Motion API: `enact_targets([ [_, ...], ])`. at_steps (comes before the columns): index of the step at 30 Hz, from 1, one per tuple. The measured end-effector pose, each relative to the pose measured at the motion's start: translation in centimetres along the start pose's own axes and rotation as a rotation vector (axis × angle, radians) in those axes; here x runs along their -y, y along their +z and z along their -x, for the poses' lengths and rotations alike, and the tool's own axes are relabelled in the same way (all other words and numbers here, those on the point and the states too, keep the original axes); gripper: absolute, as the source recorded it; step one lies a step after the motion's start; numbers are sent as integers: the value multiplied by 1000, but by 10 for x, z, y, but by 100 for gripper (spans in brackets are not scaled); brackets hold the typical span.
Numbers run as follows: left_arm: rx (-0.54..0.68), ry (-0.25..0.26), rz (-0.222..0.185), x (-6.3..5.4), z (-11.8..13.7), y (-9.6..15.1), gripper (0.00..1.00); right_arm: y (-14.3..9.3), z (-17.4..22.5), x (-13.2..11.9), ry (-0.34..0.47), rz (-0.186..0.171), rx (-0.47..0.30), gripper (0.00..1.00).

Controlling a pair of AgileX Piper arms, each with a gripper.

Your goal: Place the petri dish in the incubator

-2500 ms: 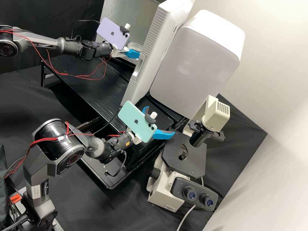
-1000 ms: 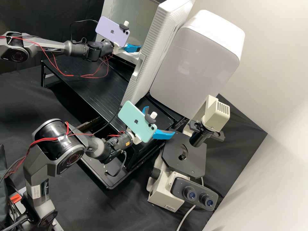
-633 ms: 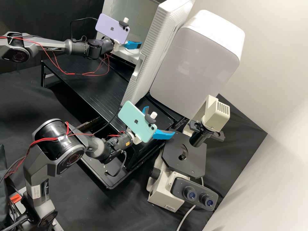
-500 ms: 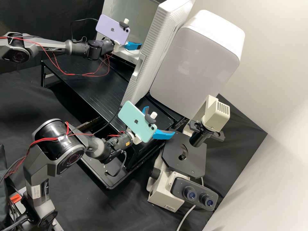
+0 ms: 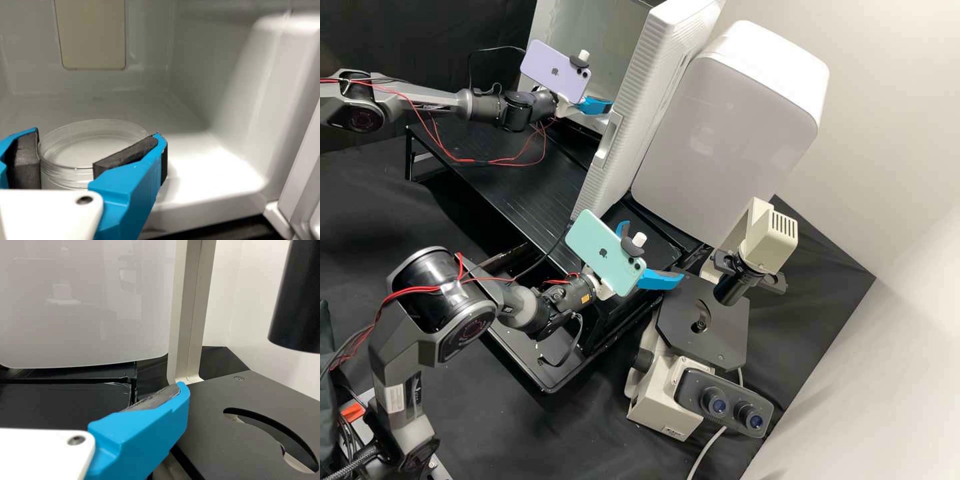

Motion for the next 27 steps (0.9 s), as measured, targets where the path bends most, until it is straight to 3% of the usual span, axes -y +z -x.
enact_targets([
  [10, -1, -9, -45, 9, -1, -2, 0, 0, 0, 0, 0, 0, 0, 100],
  [15, -1, -8, -46, 9, -1, -2, 0, 0, 0, 0, 0, 0, 0, 100],
  [16, -1, -8, -46, 9, -1, -2, 100, 0, 0, 0, 0, 0, 0, 100],
  [27, -1, -11, -59, 11, -1, -2, 100, 0, 0, 0, 0, 0, 0, 100],
])
